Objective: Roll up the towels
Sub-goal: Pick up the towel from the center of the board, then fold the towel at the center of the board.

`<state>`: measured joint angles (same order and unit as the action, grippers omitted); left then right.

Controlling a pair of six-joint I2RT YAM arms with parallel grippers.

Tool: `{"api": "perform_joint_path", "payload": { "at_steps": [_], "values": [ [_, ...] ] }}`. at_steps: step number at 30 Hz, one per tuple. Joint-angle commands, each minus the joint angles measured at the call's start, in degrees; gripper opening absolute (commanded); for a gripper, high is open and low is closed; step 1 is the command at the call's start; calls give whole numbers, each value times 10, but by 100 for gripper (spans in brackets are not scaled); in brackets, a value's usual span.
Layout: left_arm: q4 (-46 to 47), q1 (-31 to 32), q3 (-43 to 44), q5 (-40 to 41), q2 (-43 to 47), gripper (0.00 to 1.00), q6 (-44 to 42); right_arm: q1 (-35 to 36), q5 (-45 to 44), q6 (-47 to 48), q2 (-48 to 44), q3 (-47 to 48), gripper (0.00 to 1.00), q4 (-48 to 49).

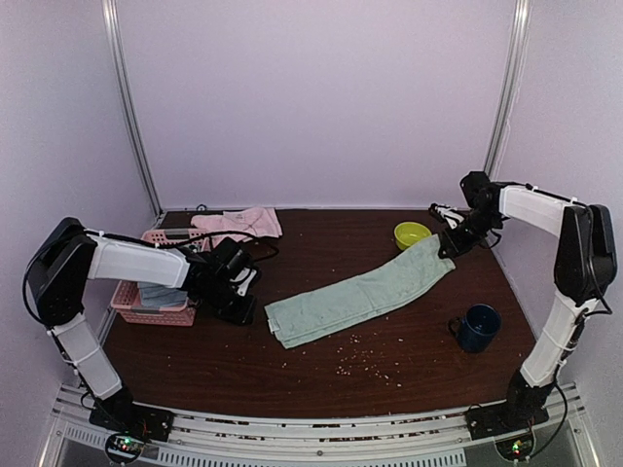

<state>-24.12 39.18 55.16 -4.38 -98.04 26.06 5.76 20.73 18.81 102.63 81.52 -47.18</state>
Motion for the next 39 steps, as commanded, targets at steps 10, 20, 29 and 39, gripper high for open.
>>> {"api": "perform_joint_path", "payload": {
  "at_steps": [10,20,29,39],
  "values": [
    [33,17,13,-25,-41,3,17,107,112,14,-27,39,0,-23],
    [92,17,-10,-69,-43,3,38,195,145,5,44,107,0,-38],
    [125,17,-25,-87,-42,2,49,247,171,1,76,147,0,-55],
    [134,17,-27,-87,-41,2,48,304,192,-32,118,174,0,-58]
  ]
}}
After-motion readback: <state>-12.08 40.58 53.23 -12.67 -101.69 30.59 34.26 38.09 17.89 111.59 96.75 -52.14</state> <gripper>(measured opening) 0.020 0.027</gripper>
